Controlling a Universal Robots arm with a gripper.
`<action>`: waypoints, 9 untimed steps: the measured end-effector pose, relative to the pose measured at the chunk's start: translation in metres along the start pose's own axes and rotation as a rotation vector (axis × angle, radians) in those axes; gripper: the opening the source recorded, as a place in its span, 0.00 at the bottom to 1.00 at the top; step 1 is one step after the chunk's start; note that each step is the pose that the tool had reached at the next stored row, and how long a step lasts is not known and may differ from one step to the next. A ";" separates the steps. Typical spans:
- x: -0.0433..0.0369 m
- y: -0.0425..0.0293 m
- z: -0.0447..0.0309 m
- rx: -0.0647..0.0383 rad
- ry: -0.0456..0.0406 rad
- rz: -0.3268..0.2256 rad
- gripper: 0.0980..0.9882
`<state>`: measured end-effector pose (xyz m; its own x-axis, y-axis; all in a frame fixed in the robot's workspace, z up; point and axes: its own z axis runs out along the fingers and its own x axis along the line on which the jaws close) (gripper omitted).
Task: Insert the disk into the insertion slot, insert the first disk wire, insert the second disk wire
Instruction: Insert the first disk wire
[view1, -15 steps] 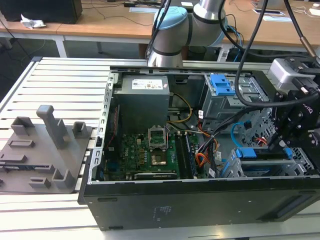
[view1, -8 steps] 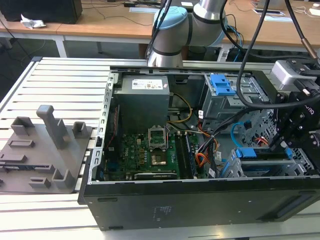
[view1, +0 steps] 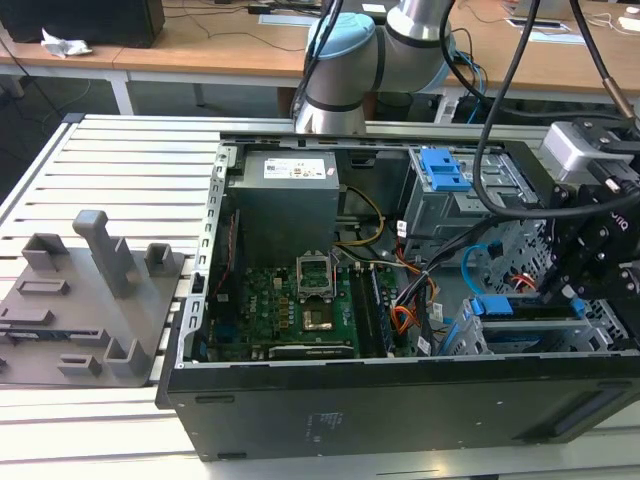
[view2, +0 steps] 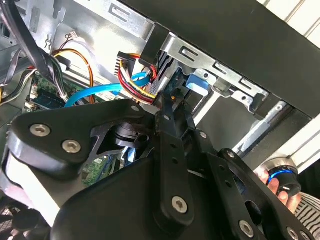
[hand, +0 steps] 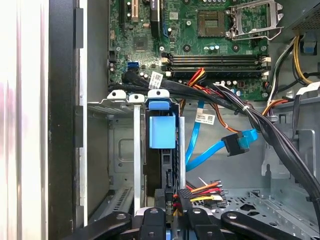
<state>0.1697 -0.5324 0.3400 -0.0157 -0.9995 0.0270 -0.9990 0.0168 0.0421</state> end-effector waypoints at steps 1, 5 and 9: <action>0.0002 0.0003 -0.0060 0.000 -0.0001 0.000 0.16; 0.0004 0.0012 -0.0264 0.000 -0.0001 0.000 0.16; -0.0003 0.0012 -0.0281 0.000 -0.0001 0.000 0.01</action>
<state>0.1697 -0.5313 0.3682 -0.0157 -0.9995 0.0269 -0.9990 0.0168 0.0421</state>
